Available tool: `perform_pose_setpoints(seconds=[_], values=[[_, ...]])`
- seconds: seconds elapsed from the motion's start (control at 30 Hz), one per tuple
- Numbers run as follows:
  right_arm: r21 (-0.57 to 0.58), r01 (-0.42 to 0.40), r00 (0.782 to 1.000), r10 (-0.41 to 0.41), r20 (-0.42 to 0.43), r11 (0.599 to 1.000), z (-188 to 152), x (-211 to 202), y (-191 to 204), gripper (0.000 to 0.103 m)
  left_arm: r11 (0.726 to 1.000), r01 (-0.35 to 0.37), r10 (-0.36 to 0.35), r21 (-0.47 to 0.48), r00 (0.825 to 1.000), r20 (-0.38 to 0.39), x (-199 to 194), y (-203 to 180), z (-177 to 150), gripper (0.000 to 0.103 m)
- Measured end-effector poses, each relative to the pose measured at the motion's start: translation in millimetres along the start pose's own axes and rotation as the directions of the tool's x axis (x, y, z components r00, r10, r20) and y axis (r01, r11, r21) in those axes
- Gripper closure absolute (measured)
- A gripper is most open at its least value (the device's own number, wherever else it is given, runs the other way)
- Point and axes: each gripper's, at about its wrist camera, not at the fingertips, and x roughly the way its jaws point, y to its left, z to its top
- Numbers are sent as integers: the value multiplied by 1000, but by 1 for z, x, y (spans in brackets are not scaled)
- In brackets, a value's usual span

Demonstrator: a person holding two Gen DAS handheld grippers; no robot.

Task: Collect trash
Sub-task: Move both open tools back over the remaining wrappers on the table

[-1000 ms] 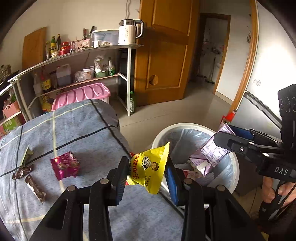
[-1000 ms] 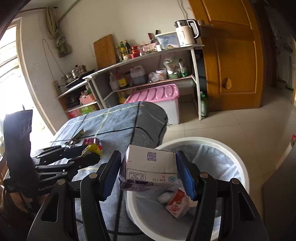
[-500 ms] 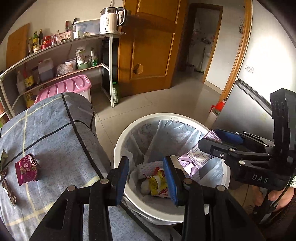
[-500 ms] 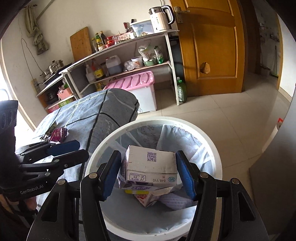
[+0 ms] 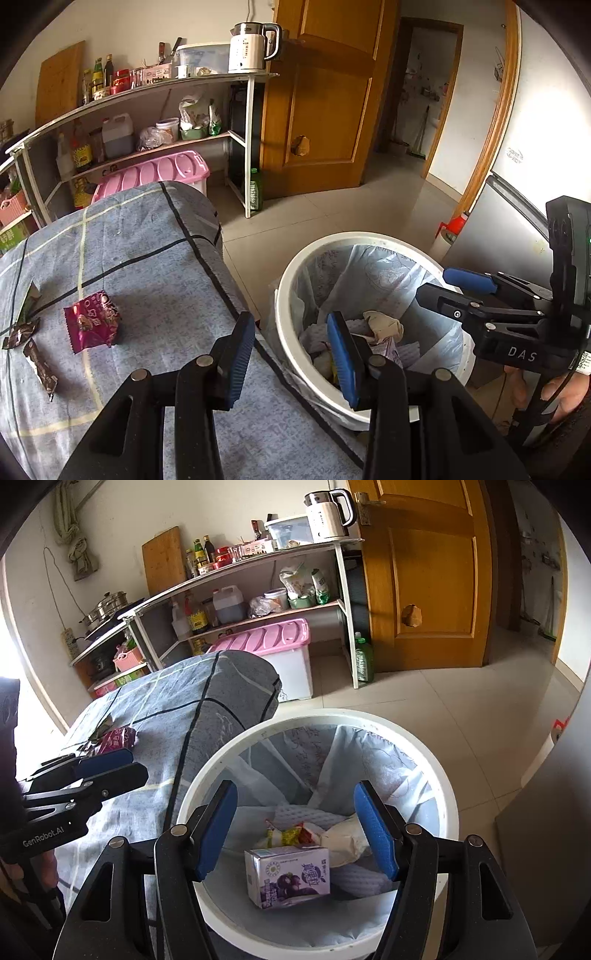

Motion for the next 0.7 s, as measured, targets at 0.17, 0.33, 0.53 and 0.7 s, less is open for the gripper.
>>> perform_pose_setpoints(seconds=[0.17, 0.33, 0.53, 0.7], values=[[-11, -41, 999, 41, 11, 999, 6, 0, 23, 37, 998, -52, 53, -48, 998, 23, -22, 29, -5, 57], [-62, -86, 996, 86, -2, 994, 13, 11, 59, 37, 984, -125, 131, -130, 991, 35, -43, 73, -14, 55], [-121, -144, 990, 141, -30, 982, 17, 29, 102, 37, 948, -214, 226, -234, 974, 24, -65, 132, -34, 51], [-165, -181, 983, 173, -60, 970, 21, 46, 135, 37, 917, -269, 283, -294, 959, 6, -78, 172, -48, 51]])
